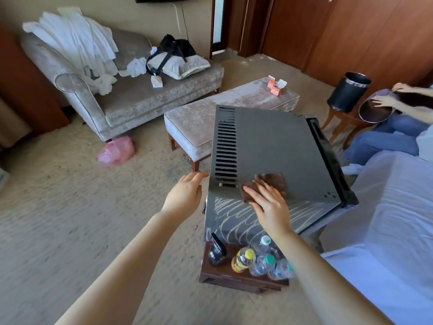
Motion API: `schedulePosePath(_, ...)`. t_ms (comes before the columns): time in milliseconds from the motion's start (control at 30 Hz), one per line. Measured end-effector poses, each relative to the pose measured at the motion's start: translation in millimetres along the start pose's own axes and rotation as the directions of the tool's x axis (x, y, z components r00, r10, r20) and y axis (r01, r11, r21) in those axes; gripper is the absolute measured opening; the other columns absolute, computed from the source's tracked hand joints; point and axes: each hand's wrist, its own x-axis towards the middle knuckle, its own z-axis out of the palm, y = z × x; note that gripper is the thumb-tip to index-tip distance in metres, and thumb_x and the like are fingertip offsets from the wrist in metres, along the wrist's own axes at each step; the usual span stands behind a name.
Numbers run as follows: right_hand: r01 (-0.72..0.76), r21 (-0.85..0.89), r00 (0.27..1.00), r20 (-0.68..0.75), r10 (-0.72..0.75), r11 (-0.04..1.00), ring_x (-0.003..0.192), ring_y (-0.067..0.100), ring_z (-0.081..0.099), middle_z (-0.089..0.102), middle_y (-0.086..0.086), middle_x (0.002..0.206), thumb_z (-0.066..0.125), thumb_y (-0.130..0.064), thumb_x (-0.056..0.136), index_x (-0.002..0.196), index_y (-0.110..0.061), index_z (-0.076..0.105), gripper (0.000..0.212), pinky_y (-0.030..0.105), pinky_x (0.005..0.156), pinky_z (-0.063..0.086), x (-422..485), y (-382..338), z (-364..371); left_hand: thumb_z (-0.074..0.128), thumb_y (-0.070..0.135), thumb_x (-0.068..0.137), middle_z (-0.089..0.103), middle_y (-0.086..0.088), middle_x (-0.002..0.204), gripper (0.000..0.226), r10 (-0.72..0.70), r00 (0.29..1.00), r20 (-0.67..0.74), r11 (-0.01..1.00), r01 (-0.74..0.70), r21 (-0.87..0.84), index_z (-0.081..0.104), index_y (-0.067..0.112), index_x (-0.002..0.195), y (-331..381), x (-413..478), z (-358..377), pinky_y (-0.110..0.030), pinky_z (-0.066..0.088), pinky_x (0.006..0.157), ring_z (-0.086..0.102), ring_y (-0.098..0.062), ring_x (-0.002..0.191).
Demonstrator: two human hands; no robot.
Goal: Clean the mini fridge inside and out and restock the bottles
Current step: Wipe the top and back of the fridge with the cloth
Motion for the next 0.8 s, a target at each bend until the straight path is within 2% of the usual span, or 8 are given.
schedulePosePath(133, 0.033, -0.007, 0.999, 0.017, -0.033, 0.999, 0.126, 0.023, 0.052, 0.058, 0.004, 0.134, 0.077, -0.008, 0.078, 0.125, -0.022, 0.064, 0.050, 0.044, 0.105, 0.042, -6.3, 36.2, -16.2, 0.035, 0.013, 0.101, 0.051, -0.002, 0.136, 0.036, 0.026, 0.999, -0.029, 0.999, -0.025, 0.042, 0.049, 0.015, 0.134, 21.7, 20.0, 3.2, -0.034, 0.041, 0.097, 0.042, -0.022, 0.126)
schedulePosePath(333, 0.030, 0.044, 0.997, -0.072, -0.027, 0.999, 0.127, 0.021, 0.050, 0.059, 0.003, 0.131, 0.076, -0.008, 0.080, 0.122, -0.023, 0.066, 0.046, 0.040, 0.107, 0.038, -11.1, 35.9, -7.8, 0.043, 0.022, 0.100, 0.056, -0.004, 0.128, 0.032, 0.075, 0.995, -0.072, 0.993, -0.068, 0.095, 0.056, 0.010, 0.126, 55.1, 45.6, 44.4, -0.037, 0.043, 0.097, 0.047, -0.025, 0.119)
schedulePosePath(400, 0.036, 0.062, 0.995, -0.092, -0.031, 0.997, 0.128, 0.021, 0.049, 0.058, 0.003, 0.133, 0.074, -0.008, 0.080, 0.123, -0.023, 0.066, 0.046, 0.039, 0.108, 0.036, -11.3, 38.9, -6.1, 0.044, 0.025, 0.098, 0.062, -0.005, 0.121, 0.033, 0.103, 0.986, -0.132, 0.986, -0.084, 0.142, 0.062, 0.009, 0.120, 56.0, 38.2, 61.3, -0.039, 0.046, 0.098, 0.053, -0.027, 0.115)
schedulePosePath(500, 0.022, 0.097, 0.990, -0.142, -0.008, 0.995, 0.129, 0.020, 0.048, 0.055, 0.003, 0.137, 0.066, -0.011, 0.084, 0.123, -0.024, 0.065, 0.041, 0.043, 0.106, 0.038, -15.1, 35.8, 1.8, 0.037, 0.029, 0.096, 0.063, -0.006, 0.126, 0.042, 0.169, 0.963, -0.212, 0.964, -0.117, 0.237, 0.065, 0.008, 0.120, 47.2, 23.9, 80.3, -0.037, 0.043, 0.104, 0.057, -0.026, 0.119)
schedulePosePath(633, 0.039, 0.075, 0.963, -0.268, -0.018, 0.996, 0.123, 0.023, 0.053, 0.060, 0.003, 0.130, 0.066, -0.015, 0.085, 0.118, -0.023, 0.068, 0.035, 0.045, 0.102, 0.040, -13.4, 39.4, 14.7, 0.037, 0.025, 0.097, 0.061, -0.006, 0.129, 0.041, 0.270, 0.898, -0.348, 0.935, -0.159, 0.317, 0.065, 0.009, 0.121, 38.5, 30.6, 95.3, -0.037, 0.040, 0.104, 0.057, -0.023, 0.121)
schedulePosePath(800, 0.046, 0.038, 0.899, -0.436, -0.025, 0.998, 0.114, 0.024, 0.056, 0.063, 0.004, 0.121, 0.067, -0.017, 0.081, 0.112, -0.020, 0.071, 0.032, 0.043, 0.100, 0.039, -12.4, 35.9, 30.3, 0.035, 0.024, 0.099, 0.066, -0.007, 0.122, 0.040, 0.433, 0.754, -0.494, 0.875, -0.221, 0.431, 0.069, 0.008, 0.113, 24.6, 39.7, 109.8, -0.037, 0.047, 0.096, 0.063, -0.023, 0.111)
